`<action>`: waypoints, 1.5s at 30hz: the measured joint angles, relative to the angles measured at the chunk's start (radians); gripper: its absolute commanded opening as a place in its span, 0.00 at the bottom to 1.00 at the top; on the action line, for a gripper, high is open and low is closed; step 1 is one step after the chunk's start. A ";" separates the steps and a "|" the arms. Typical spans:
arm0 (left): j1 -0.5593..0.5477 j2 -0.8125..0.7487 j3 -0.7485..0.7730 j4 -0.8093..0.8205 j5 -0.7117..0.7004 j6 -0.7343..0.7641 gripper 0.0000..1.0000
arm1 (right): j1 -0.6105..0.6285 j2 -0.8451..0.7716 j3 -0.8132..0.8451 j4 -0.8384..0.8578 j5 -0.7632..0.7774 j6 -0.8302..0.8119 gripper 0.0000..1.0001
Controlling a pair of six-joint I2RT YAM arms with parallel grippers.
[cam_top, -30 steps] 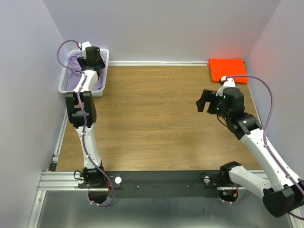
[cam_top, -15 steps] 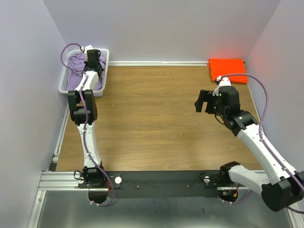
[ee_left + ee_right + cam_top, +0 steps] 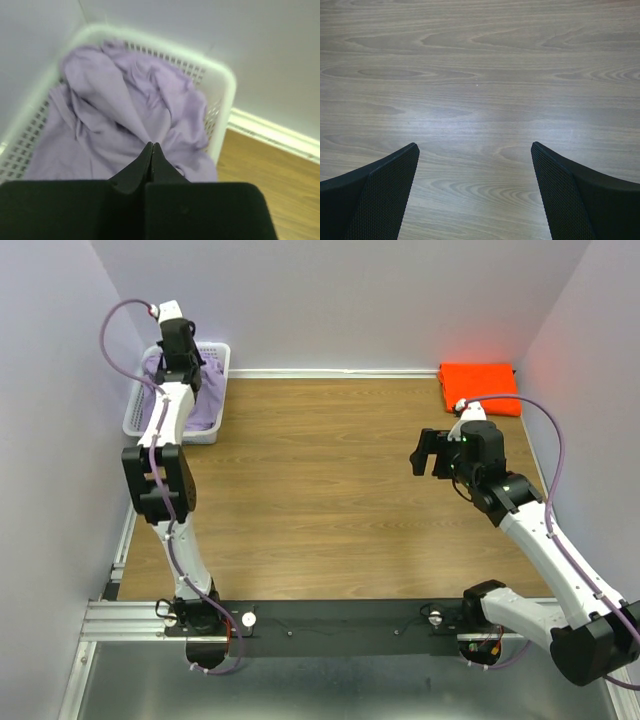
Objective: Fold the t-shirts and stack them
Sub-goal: Grab the tshirt from the pile, then move the tshirt to the center of the board
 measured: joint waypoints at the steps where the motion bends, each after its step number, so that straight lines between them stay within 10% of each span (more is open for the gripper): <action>1: 0.000 -0.036 0.000 0.005 0.000 0.008 0.00 | 0.000 0.000 0.000 0.000 0.001 0.000 1.00; 9: -0.052 -0.291 0.001 0.018 0.029 0.071 0.00 | 0.000 -0.013 0.003 0.006 0.015 0.000 1.00; 32: -0.665 -0.688 -0.116 0.000 0.261 0.125 0.00 | 0.000 -0.189 0.021 0.030 0.093 0.021 1.00; 35: -0.665 -0.736 -0.257 0.029 0.271 0.085 0.64 | 0.000 -0.187 0.021 0.030 0.088 0.021 1.00; 39: -0.663 -0.797 -0.507 0.073 0.189 0.029 0.82 | 0.000 -0.173 0.020 0.030 0.061 0.034 1.00; 45: -0.654 -0.826 -0.743 0.010 0.033 -0.061 0.84 | 0.000 -0.101 -0.042 0.031 0.024 0.104 1.00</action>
